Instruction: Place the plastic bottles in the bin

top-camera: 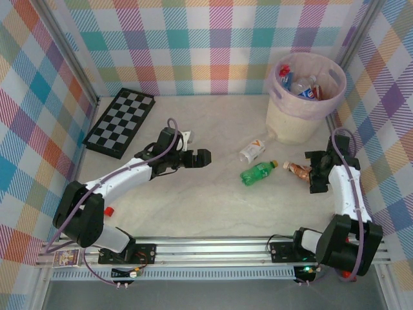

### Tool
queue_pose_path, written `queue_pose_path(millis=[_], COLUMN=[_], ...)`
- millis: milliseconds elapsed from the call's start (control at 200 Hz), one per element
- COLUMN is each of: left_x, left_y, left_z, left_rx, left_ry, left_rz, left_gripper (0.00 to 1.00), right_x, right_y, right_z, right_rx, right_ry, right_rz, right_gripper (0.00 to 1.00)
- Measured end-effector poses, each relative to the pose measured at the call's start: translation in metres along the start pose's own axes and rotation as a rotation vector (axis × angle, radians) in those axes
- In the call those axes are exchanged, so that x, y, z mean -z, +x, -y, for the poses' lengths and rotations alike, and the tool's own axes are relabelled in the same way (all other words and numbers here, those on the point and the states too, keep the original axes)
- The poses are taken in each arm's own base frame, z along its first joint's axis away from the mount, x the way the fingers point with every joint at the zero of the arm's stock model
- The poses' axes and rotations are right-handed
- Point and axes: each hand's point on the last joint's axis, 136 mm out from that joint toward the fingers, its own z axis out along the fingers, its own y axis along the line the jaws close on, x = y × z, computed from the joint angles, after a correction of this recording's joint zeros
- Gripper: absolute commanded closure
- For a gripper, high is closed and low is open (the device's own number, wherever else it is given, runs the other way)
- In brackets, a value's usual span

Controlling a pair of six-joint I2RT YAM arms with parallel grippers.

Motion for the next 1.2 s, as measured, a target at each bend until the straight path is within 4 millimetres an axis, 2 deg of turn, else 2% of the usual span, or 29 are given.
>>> queue_pose_path(millis=[190,395,575,890,1200], left_x=[0.009,0.01,0.01,0.01,0.01], left_y=[-0.005,0.0,0.0,0.001,0.001], left_z=[0.0,-0.005,-0.006,-0.006,-0.006], left_rx=[-0.004,0.007,0.02,0.021,0.024], left_ry=[-0.012,-0.032,-0.038,-0.04,-0.04], left_rz=[0.035,0.029,0.031,0.029,0.029], left_gripper=[0.0,0.0,0.0,0.0,0.0], right_x=[-0.027,-0.052,-0.072,-0.073,-0.067], right_y=[-0.015,-0.029,-0.028,-0.032,-0.032], right_z=[0.007,0.01,0.011,0.011,0.007], right_rx=[-0.106,-0.18,-0.233,-0.26,-0.25], right_ry=[0.057,0.107,0.128,0.124,0.105], right_rz=[0.0,-0.008,-0.036,-0.017,-0.016], right_gripper=[0.01,0.0,0.09,0.36,0.44])
